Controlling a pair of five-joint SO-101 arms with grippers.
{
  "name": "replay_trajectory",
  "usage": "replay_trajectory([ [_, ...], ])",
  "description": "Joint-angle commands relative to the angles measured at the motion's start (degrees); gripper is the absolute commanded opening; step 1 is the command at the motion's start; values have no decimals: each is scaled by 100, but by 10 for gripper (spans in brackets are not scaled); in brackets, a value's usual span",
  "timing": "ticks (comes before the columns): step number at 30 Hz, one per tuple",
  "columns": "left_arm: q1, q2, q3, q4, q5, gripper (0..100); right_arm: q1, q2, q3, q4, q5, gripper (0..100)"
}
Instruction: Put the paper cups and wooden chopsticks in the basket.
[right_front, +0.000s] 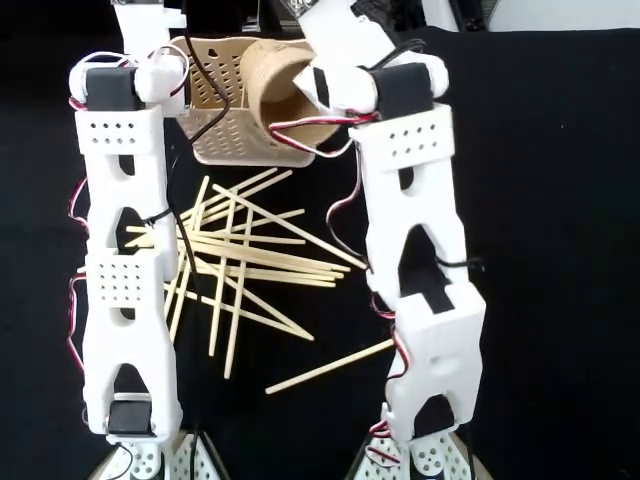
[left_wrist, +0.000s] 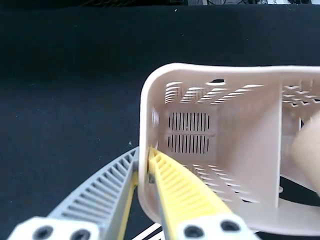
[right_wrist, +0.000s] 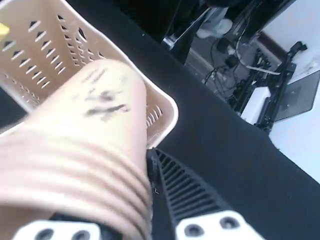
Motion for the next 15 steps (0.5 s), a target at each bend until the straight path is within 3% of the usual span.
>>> replay_trajectory([
  [1, 75, 44, 251, 105, -35, 30, -79, 4, -963, 440, 53, 14],
  [8, 84, 44, 374, 105, 114, 30, -62, 4, -901, 527, 62, 15],
  [15, 119, 44, 374, 105, 114, 30, -88, 13, 75, -492, 62, 15],
])
